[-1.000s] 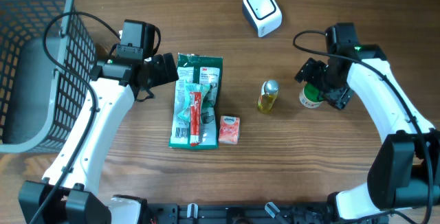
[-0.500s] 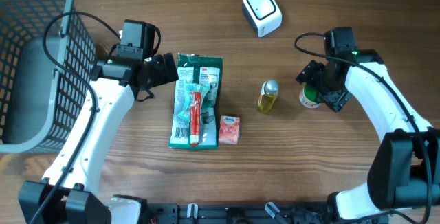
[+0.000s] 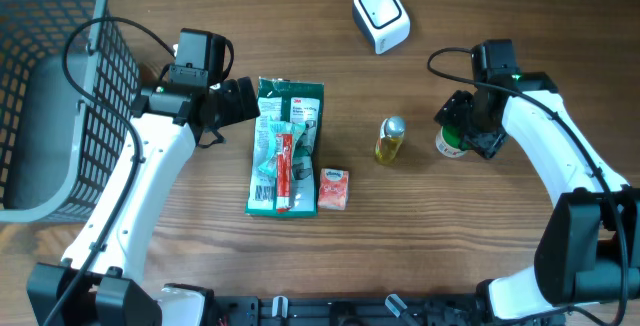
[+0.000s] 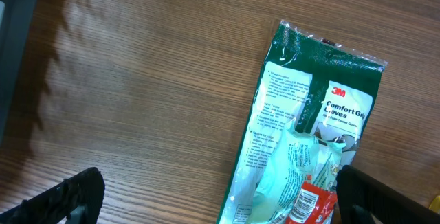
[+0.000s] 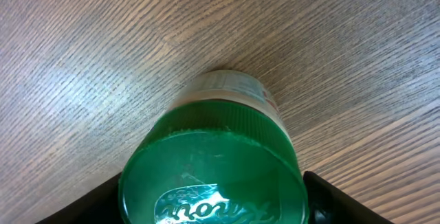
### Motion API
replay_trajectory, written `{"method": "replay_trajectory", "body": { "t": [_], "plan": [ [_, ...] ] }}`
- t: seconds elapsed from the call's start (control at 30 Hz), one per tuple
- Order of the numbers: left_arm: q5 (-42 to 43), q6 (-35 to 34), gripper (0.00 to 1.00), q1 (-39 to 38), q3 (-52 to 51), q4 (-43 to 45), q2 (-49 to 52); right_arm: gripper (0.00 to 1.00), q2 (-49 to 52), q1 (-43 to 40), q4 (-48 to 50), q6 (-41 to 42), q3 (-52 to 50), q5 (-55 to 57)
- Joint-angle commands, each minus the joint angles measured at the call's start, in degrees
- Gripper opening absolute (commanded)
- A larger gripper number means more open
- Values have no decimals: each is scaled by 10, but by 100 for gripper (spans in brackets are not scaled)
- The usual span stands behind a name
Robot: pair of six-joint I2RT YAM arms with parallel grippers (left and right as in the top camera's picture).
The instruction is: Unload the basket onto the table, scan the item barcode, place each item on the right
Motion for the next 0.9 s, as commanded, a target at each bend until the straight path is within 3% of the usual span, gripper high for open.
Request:
{"method": "replay_trajectory", "body": {
  "t": [0.0,0.13,0.47,0.87],
  "plan": [
    [-5,7,100,3,9,0,-5,75,-3,0,-3,-26,-6,16],
    [-5,7,100,3,9,-1,-5,72,-3,0,0,-31,-6,16],
    [-5,7,100,3,9,0,-5,68,-3,0,7,-230,9,15],
    [-5,7,100,3,9,-1,-5,65,-3,0,22,-401,12,-34]
  ]
}}
